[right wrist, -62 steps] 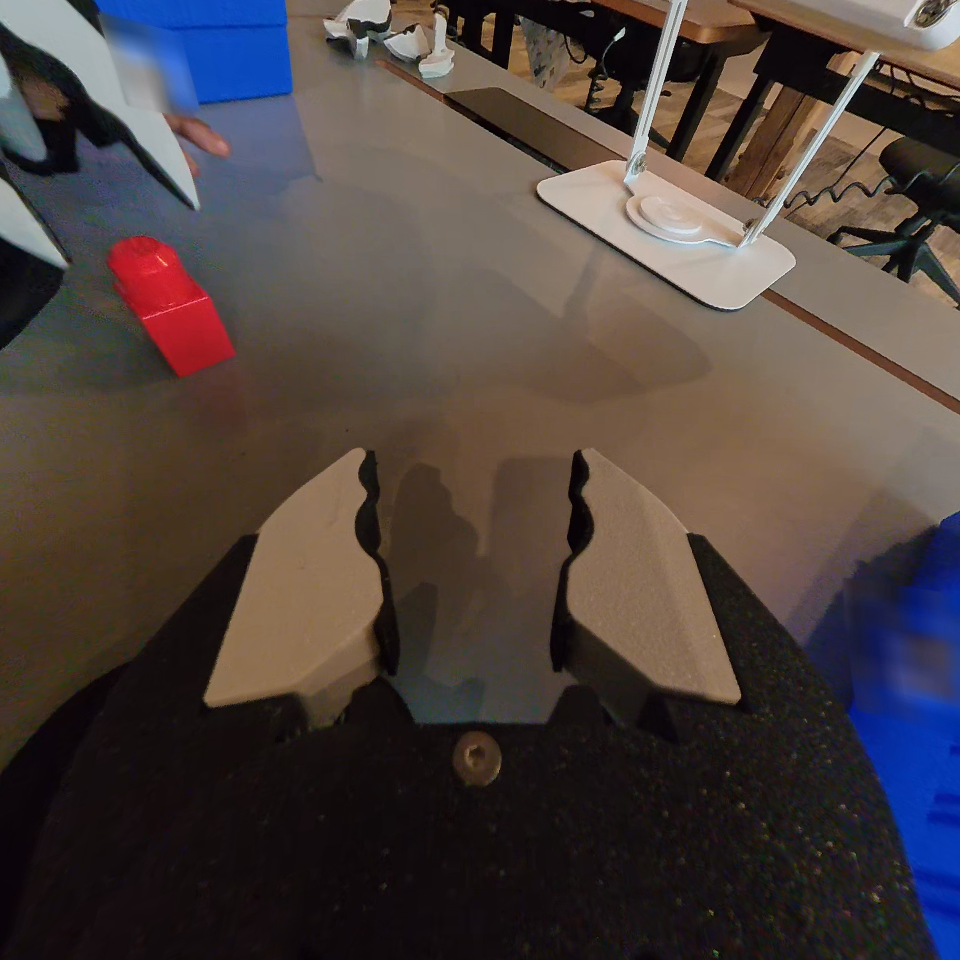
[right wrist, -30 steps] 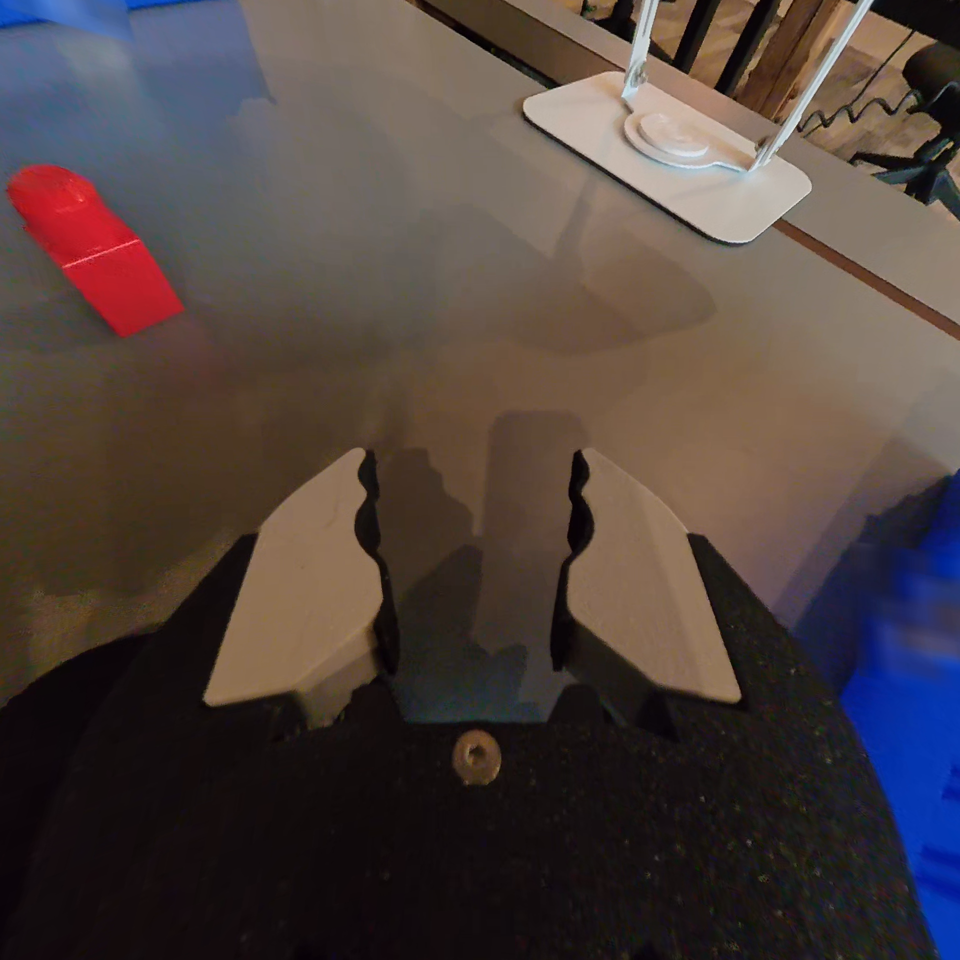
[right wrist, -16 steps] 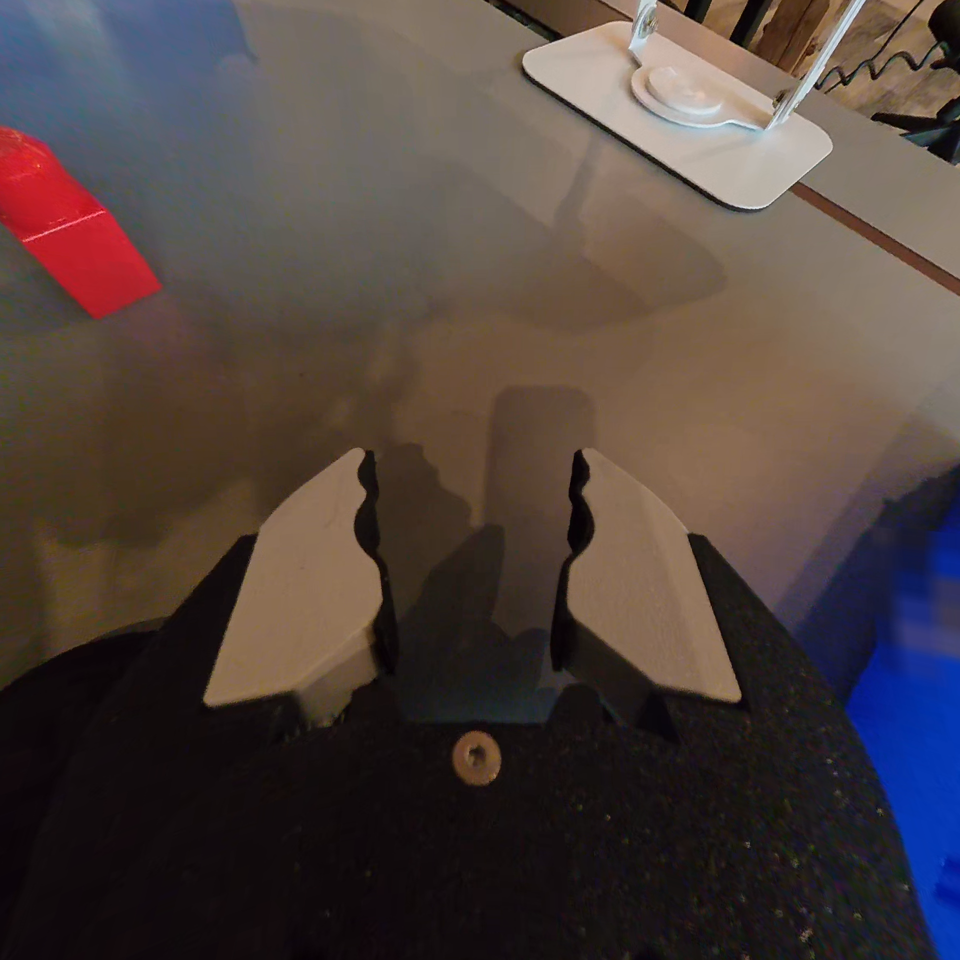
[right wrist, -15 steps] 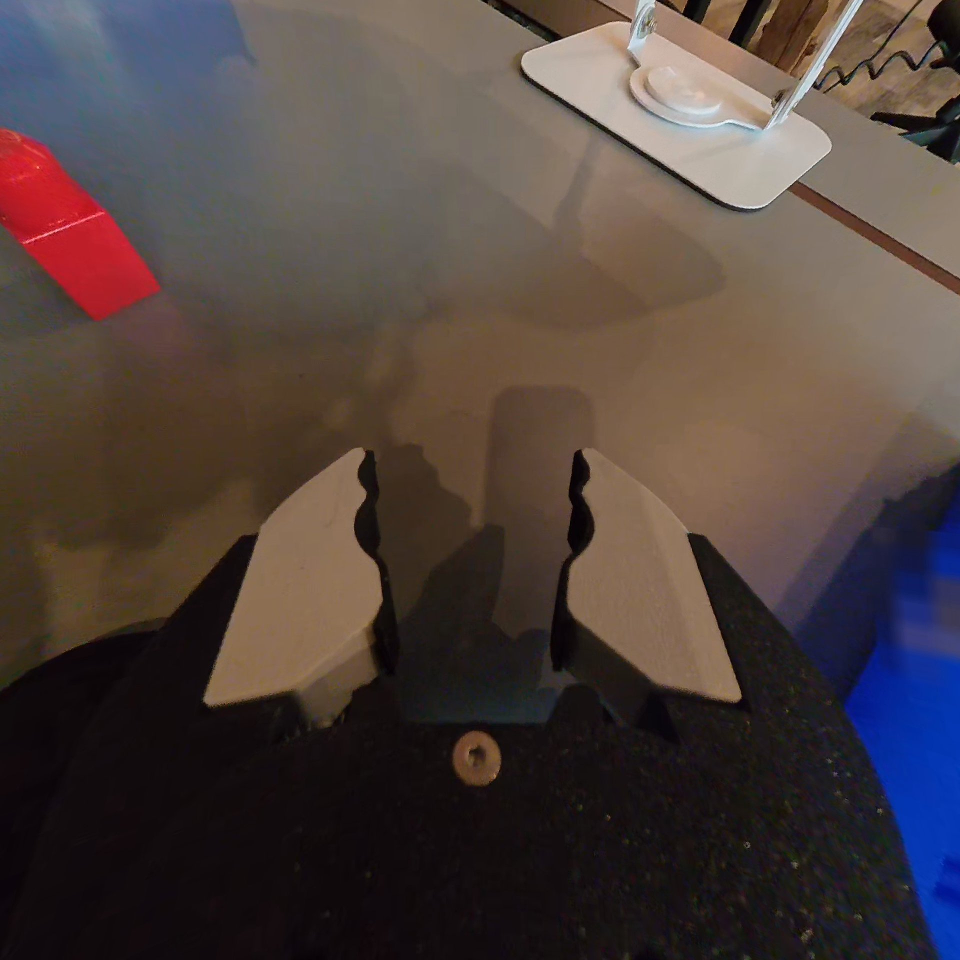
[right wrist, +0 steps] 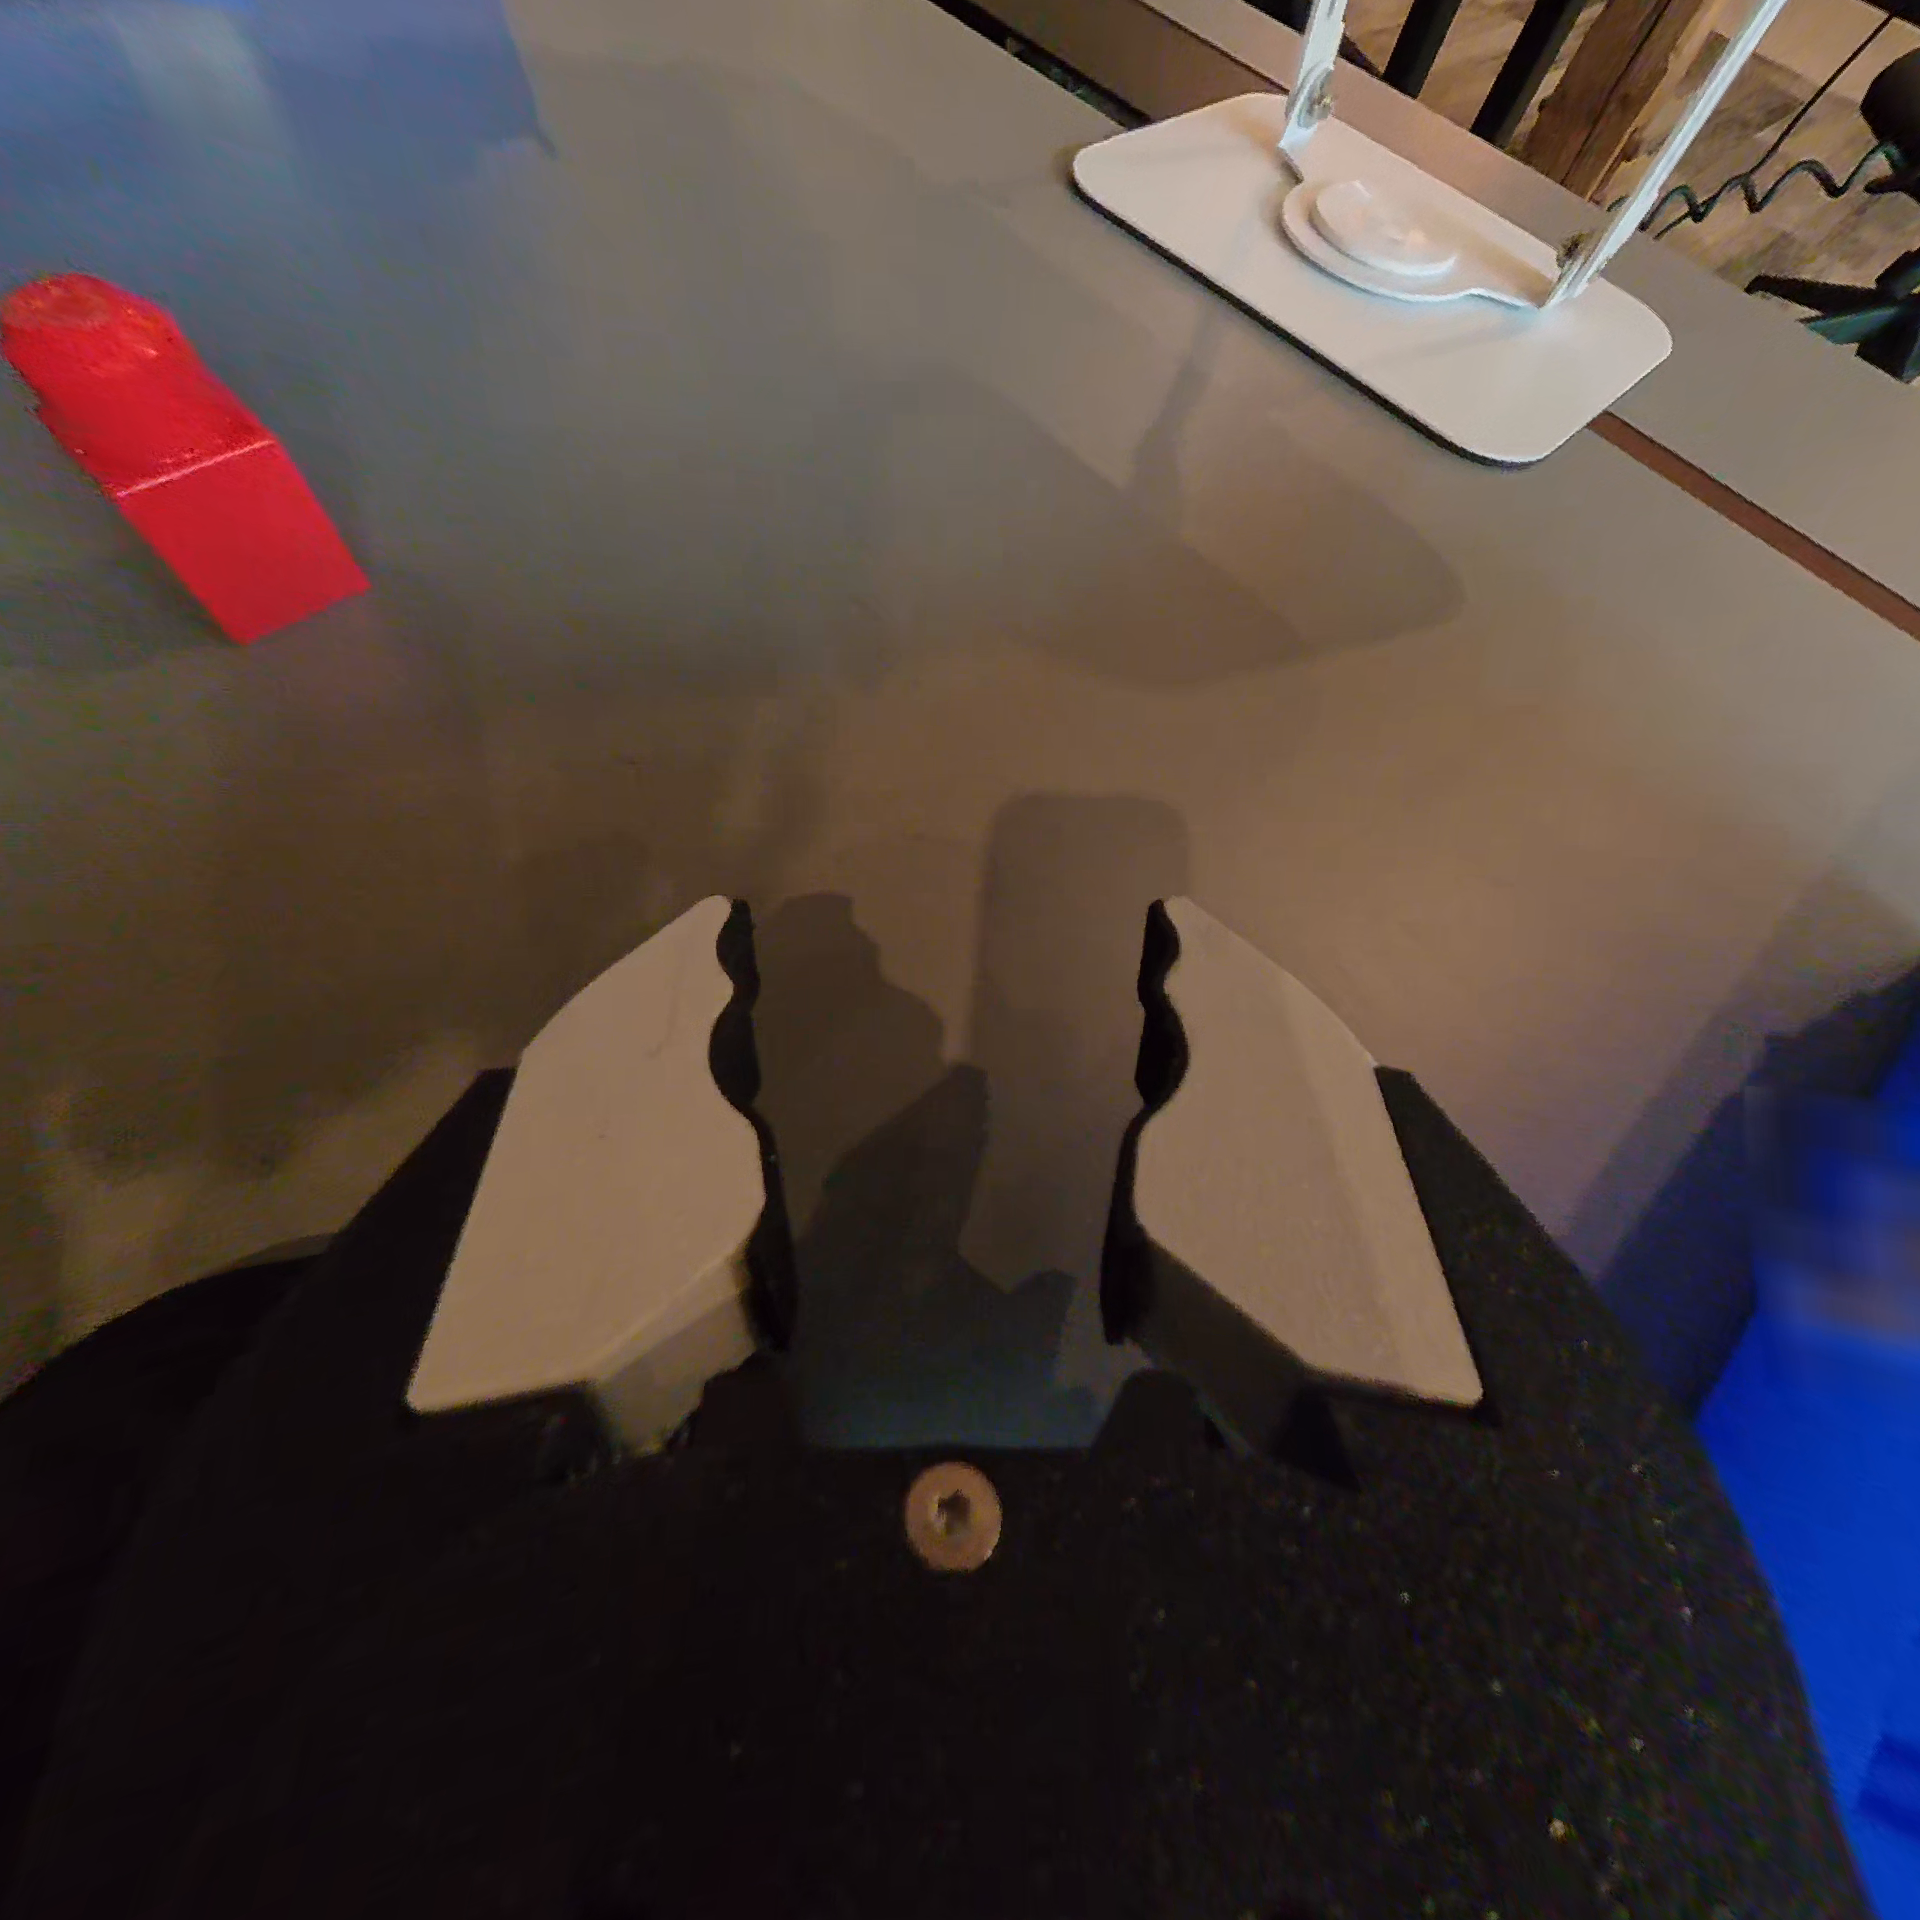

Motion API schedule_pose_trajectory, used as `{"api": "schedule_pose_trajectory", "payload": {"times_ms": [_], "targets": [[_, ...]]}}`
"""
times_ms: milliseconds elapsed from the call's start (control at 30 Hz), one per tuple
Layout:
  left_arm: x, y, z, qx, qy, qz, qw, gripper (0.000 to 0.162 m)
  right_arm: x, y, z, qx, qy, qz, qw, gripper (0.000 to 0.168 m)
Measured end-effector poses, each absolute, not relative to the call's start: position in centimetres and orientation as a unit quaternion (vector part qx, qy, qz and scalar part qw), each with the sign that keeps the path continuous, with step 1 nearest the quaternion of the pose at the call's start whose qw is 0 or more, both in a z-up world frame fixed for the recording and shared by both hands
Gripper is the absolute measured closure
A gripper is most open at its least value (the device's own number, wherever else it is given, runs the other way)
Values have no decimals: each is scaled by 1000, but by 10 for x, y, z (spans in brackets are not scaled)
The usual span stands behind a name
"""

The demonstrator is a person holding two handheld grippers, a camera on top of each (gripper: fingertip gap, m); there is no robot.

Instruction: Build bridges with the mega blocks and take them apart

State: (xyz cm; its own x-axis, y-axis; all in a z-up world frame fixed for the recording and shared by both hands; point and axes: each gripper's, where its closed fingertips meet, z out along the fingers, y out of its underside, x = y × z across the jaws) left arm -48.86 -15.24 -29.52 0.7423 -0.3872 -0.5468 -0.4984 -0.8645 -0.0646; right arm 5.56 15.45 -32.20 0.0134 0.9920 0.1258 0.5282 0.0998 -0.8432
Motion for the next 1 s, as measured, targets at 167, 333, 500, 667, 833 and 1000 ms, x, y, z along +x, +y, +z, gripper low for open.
{"api": "schedule_pose_trajectory", "payload": {"times_ms": [167, 333, 500, 667, 833, 1000], "targets": [[-450, -131, -248, -905, 217, 297, 215, 134, 53, 148, -319, -587, -642, 308, 385, 97], [-366, -92, -208, -864, 232, 277, 351, 135, 49, 141, -314, -572, -652, 312, 388, 98], [-272, -63, -186, -832, 258, 216, 442, 135, 45, 130, -300, -550, -664, 315, 397, 98], [-191, -47, -187, -814, 299, 180, 465, 135, 40, 100, -269, -501, -695, 325, 401, 97], [-126, -35, -204, -805, 332, 140, 472, 134, 27, 57, -224, -427, -729, 362, 394, 97], [-75, -30, -225, -800, 357, 94, 472, 134, 9, 16, -194, -367, -753, 398, 373, 99]]}}
